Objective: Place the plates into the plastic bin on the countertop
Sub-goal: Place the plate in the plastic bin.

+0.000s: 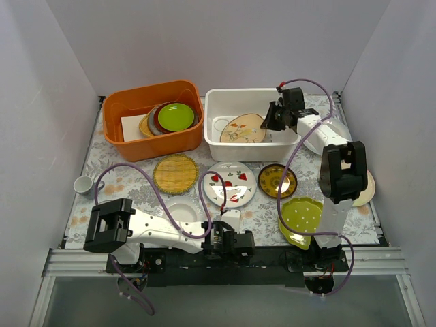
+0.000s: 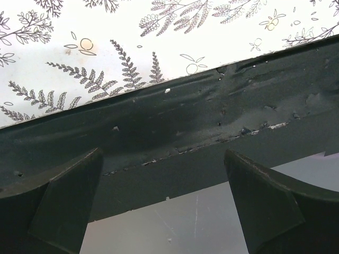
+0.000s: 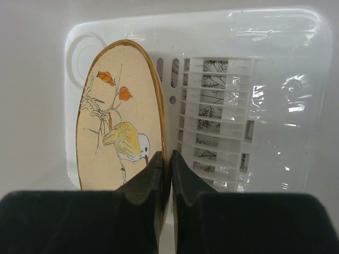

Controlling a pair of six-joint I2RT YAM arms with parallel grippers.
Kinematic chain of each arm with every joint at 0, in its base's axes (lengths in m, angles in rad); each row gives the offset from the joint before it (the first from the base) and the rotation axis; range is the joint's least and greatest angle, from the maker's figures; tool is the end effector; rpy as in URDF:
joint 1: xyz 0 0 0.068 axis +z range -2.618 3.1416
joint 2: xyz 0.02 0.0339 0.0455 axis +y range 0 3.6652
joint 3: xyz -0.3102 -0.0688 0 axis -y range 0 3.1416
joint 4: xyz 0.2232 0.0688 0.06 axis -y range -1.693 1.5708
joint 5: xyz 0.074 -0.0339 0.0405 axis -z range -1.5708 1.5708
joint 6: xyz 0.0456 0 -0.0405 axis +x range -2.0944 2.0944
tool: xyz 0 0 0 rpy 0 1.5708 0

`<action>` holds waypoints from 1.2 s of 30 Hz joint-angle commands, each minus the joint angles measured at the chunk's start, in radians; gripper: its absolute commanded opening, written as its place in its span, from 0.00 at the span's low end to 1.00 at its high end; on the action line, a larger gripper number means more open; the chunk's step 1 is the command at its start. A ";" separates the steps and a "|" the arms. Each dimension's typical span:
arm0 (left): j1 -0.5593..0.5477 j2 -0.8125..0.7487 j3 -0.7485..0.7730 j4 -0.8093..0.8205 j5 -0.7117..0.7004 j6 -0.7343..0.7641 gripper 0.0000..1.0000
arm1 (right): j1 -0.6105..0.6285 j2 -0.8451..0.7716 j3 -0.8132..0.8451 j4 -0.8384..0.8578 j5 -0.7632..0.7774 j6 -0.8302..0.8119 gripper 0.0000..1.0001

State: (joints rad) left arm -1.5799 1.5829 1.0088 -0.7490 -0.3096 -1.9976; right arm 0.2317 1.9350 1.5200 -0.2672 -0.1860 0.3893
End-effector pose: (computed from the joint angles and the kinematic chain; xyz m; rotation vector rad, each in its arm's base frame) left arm 0.0114 -0.2727 0.2390 -0.6474 2.7865 -0.4441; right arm 0.4372 0.1118 0.2934 0.0790 2.2945 0.5373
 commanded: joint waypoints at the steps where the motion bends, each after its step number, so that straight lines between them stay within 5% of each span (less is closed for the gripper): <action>1: -0.003 -0.047 -0.015 -0.007 -0.019 -0.159 0.98 | 0.015 0.007 0.029 0.020 -0.066 0.002 0.01; 9: -0.005 -0.060 -0.018 -0.009 -0.020 -0.164 0.98 | 0.015 0.050 0.094 -0.020 -0.095 -0.009 0.20; 18: -0.003 -0.078 -0.029 -0.021 -0.029 -0.168 0.98 | 0.014 0.107 0.151 -0.084 -0.171 -0.043 0.27; 36: -0.005 -0.170 -0.073 -0.021 -0.054 -0.188 0.98 | 0.015 0.064 0.207 -0.116 -0.092 -0.081 0.44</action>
State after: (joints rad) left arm -1.5799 1.4658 0.9394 -0.7593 -0.3325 -1.9976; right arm 0.2371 2.0384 1.6596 -0.4053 -0.2657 0.3260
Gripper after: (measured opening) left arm 0.982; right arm 0.393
